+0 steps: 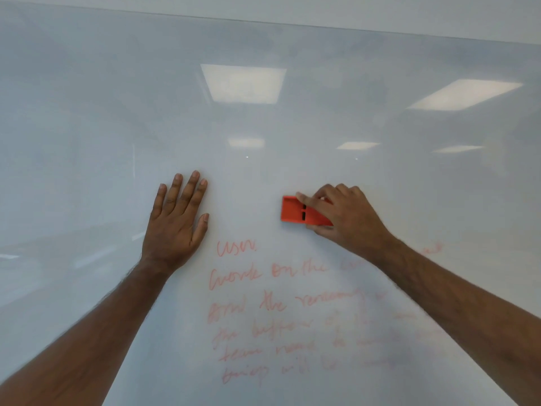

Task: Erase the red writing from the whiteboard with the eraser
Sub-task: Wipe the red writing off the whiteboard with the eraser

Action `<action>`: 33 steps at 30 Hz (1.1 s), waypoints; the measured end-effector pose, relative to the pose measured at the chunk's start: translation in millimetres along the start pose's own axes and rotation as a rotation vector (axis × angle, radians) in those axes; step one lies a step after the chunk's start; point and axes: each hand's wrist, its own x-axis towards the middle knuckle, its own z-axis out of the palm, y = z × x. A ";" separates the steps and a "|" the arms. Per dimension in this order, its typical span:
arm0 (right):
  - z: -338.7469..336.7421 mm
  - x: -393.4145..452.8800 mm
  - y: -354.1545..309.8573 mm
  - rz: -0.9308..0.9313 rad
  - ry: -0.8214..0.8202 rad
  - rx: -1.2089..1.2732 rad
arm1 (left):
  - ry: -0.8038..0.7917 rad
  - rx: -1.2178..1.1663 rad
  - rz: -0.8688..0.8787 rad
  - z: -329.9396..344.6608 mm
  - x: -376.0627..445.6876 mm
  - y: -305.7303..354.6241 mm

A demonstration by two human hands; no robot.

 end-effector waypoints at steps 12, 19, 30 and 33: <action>29.6 24.6 -109.7 -0.213 -0.002 0.053 | 0.018 0.000 0.024 2.2 -8.0 -5.4; 30.5 -3.1 -85.8 -0.379 -0.048 -0.012 | 0.015 0.002 0.047 3.0 -16.9 -11.2; 23.7 39.0 -78.5 -0.176 0.029 0.024 | 0.018 0.007 0.037 1.8 -17.2 -7.5; 29.4 40.9 -105.0 -0.171 0.026 0.044 | 0.019 0.007 0.033 1.2 -17.6 -7.7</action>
